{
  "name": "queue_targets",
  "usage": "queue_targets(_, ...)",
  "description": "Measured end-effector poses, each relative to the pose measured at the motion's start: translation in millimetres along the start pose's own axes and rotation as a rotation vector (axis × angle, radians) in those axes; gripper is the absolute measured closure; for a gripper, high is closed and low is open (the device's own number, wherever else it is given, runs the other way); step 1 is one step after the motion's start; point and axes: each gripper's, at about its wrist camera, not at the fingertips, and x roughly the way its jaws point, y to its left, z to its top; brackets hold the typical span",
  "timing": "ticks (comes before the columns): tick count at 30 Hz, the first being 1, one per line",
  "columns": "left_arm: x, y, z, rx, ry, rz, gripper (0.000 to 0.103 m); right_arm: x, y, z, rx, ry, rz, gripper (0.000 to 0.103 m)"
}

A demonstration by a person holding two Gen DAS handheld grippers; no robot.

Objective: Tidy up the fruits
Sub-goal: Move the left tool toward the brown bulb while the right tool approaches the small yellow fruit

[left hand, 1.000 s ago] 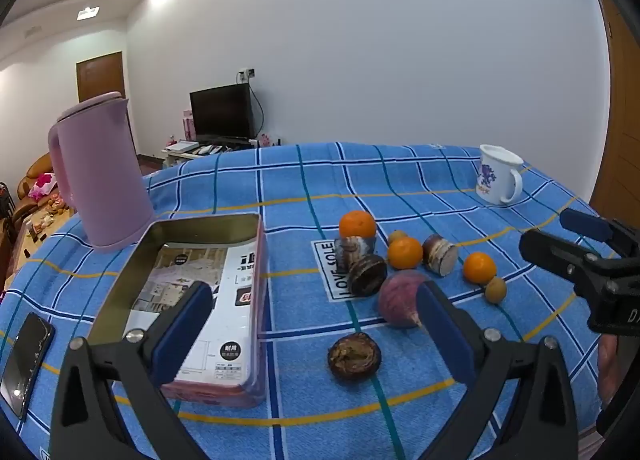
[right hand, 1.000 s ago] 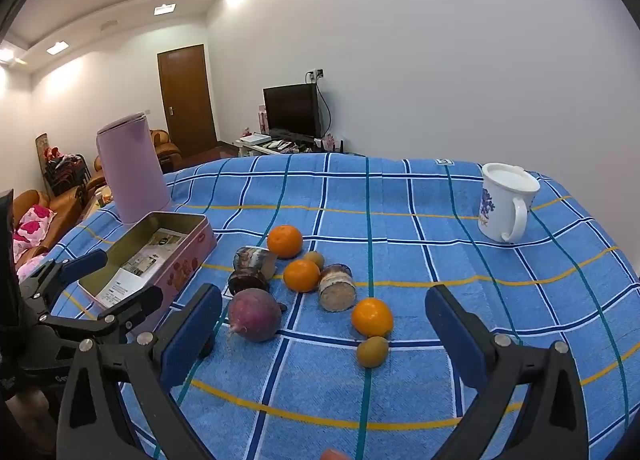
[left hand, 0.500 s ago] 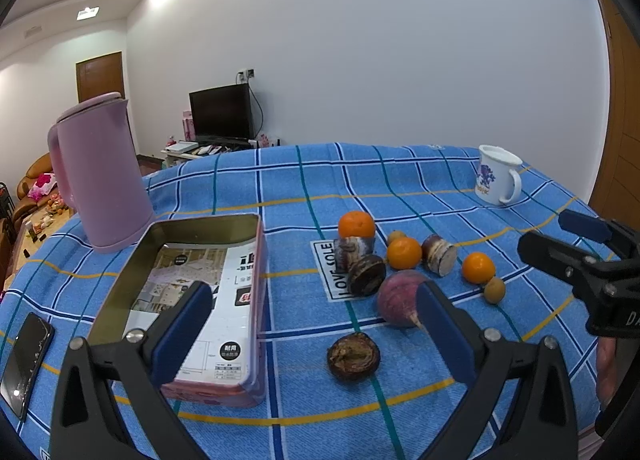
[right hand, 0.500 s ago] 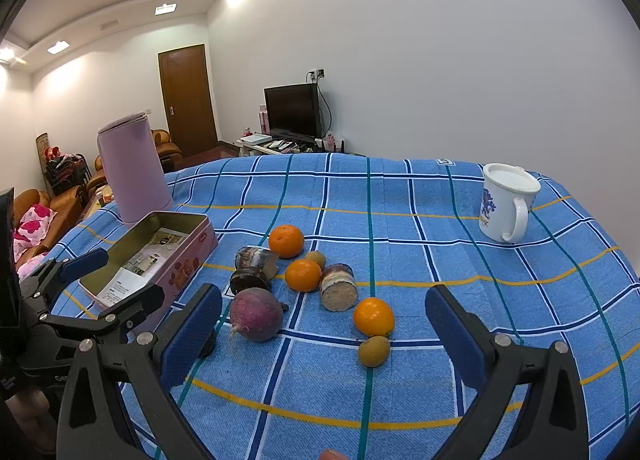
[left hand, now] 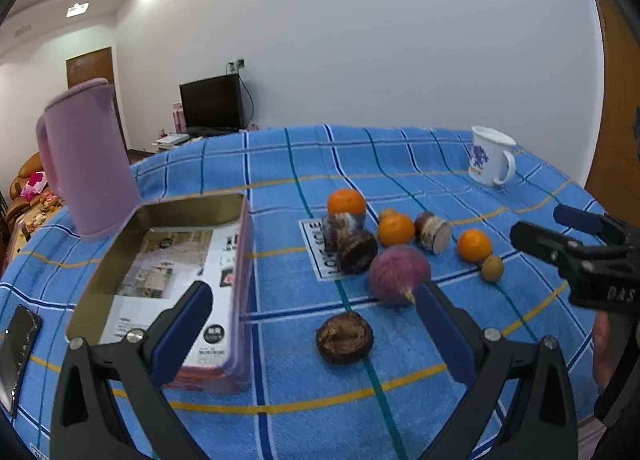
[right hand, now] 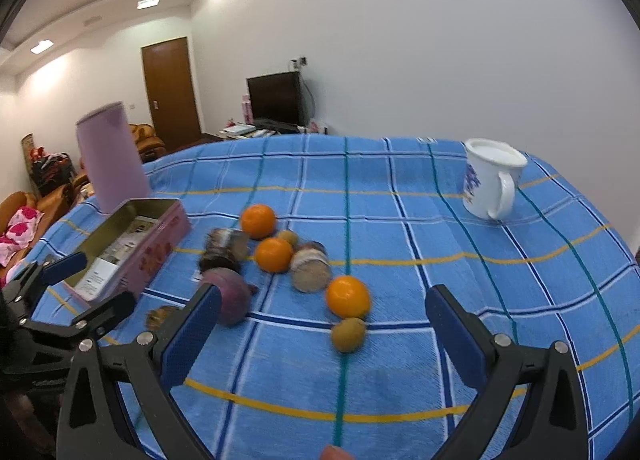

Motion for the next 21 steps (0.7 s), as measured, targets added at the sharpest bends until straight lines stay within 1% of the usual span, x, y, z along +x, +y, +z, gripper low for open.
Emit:
queue_targets(1,2,0,-1,0.0,0.006,-0.001,0.0,2,-2,-1,-0.004,0.032,-0.008,0.001)
queue_targets(3,6,-1,-3,0.003,0.016,0.002,0.0,5,-7,-3,-0.004,0.056,-0.015,0.001)
queue_targets(6,10,-3,-4,0.008,0.026,0.002,0.0,12,-12,-6,0.033,0.044,0.008,0.001)
queue_targets(10,16,-9,-7,0.028,0.047,0.0,0.001,16,-14,-9,0.029,0.064,-0.001,0.001)
queue_targets(15,17,-13,-8,0.036,0.055,-0.008,0.001,20,-15,-11,0.028,0.062,-0.004,0.001)
queue_targets(16,18,-14,-8,0.039,0.059,-0.013,0.002,20,-15,-11,0.029,0.063,-0.002,0.001)
queue_targets(17,19,-14,-8,0.039,0.062,-0.015,0.004,21,-15,-11,0.03,0.065,-0.002,0.001)
queue_targets(21,28,-13,-10,0.028,0.102,-0.037,0.009,23,-16,-13,0.034,0.07,-0.002,0.001)
